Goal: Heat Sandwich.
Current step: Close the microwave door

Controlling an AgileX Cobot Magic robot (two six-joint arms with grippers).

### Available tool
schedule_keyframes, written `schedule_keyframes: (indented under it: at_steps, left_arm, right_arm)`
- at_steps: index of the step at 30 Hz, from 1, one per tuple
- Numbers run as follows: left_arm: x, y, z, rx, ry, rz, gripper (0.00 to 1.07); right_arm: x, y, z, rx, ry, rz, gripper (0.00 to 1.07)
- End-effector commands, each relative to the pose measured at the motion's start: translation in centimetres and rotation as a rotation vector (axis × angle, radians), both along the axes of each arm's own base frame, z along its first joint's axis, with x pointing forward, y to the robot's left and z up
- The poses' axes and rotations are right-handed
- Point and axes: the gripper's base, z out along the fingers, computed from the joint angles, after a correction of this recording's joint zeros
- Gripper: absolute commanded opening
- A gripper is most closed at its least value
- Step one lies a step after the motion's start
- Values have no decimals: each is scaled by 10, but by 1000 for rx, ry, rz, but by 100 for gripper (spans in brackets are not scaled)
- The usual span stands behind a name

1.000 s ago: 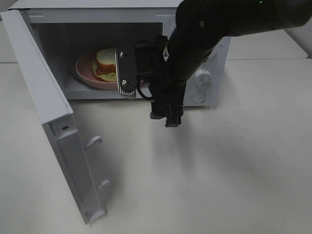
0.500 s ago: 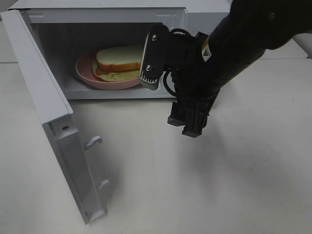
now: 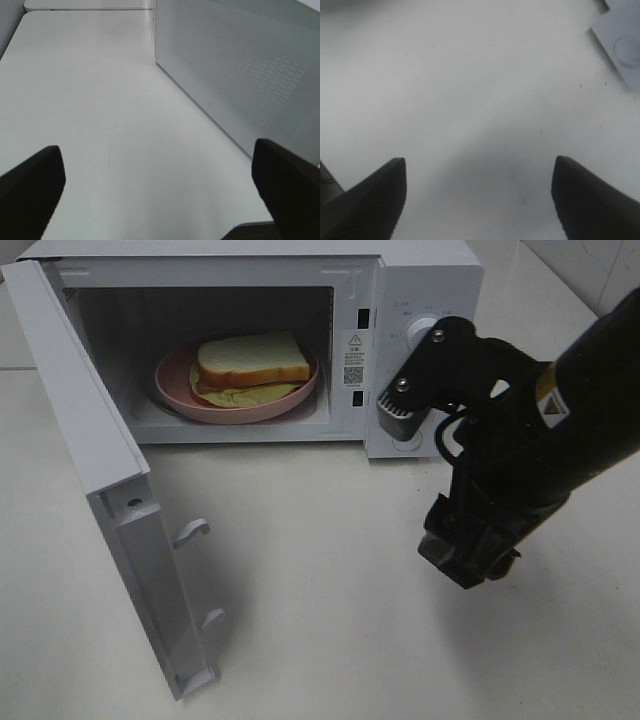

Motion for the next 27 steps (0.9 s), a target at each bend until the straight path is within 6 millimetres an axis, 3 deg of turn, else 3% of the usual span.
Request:
schedule_keyframes:
  at_steps: [1,5,9,19,27]
  left_arm:
    - [-3,0,0,-5,-34,-2,96]
    - [-3,0,0,-5,-34,-2,96]
    - [-3,0,0,-5,-34,-2,96]
    - [-3,0,0,-5,-34,-2,96]
    - [-3,0,0,-5,-34,-2,96]
  right_arm:
    - [-9,-8,5,13,30,-85,76]
    - [-30,-28,24,38,74,-250,76]
    - [-40,-37,33,46,84,-301,76]
    - [-79,-70,60,26,104,-343,76]
    - [-101,-86,73,82,111,-366,76]
